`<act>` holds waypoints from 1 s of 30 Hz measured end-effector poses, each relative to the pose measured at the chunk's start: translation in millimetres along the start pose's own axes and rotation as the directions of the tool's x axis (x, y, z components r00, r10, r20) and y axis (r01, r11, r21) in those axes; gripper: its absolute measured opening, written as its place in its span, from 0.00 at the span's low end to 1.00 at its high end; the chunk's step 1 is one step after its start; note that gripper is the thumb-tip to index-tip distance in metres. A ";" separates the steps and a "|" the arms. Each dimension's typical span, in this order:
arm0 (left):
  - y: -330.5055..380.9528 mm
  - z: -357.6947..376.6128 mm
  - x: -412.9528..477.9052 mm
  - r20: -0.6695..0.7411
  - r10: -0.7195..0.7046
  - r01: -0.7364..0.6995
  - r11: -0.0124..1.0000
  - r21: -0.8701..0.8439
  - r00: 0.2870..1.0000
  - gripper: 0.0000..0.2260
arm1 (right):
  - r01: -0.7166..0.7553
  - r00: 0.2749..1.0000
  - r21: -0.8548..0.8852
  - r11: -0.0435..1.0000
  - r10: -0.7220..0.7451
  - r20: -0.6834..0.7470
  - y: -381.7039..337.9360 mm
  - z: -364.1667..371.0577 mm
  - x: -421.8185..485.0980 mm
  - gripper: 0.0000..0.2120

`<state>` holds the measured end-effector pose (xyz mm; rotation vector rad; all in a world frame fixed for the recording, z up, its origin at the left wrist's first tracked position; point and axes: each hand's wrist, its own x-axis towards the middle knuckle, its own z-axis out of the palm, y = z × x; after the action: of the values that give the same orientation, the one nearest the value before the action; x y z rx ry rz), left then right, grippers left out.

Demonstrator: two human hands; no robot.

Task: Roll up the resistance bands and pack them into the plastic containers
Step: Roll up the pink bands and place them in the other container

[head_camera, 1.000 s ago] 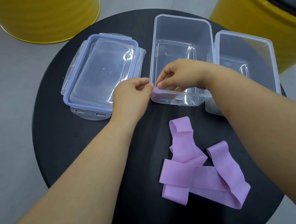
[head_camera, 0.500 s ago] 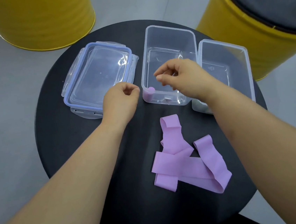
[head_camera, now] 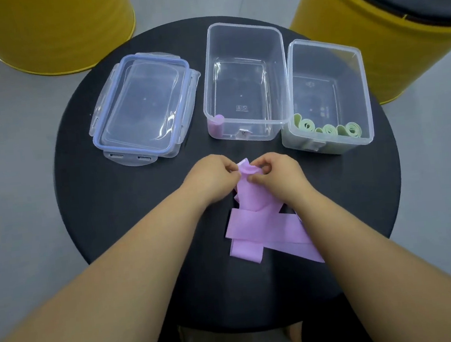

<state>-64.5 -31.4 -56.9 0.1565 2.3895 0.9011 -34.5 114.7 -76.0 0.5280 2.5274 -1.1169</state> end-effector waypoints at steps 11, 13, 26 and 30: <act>25.9 -26.2 -58.8 -0.141 0.173 -0.221 0.826 -0.518 0.975 0.06 | 0.083 0.989 0.598 0.797 -0.138 0.046 -29.1 -55.8 -72.0 0.05; 34.2 -32.9 -78.6 -0.116 0.237 -0.261 0.792 -0.552 0.964 0.09 | 0.123 0.988 0.637 0.761 -0.153 -0.009 -36.3 -65.2 -92.1 0.05; 89.2 -66.8 -168.2 -0.373 0.273 -0.431 0.782 -0.450 0.887 0.08 | 0.401 0.903 0.525 0.751 -0.228 -0.364 -72.2 -127.1 -188.9 0.08; 95.9 -71.2 -178.7 -0.369 0.261 -0.426 0.760 -0.490 0.892 0.07 | 0.333 0.937 0.580 0.743 -0.191 -0.293 -68.4 -130.1 -204.4 0.05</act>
<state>35.4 -51.9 132.3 0.2621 2.2545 1.8849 94.9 129.2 139.5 0.4668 2.4079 -2.1510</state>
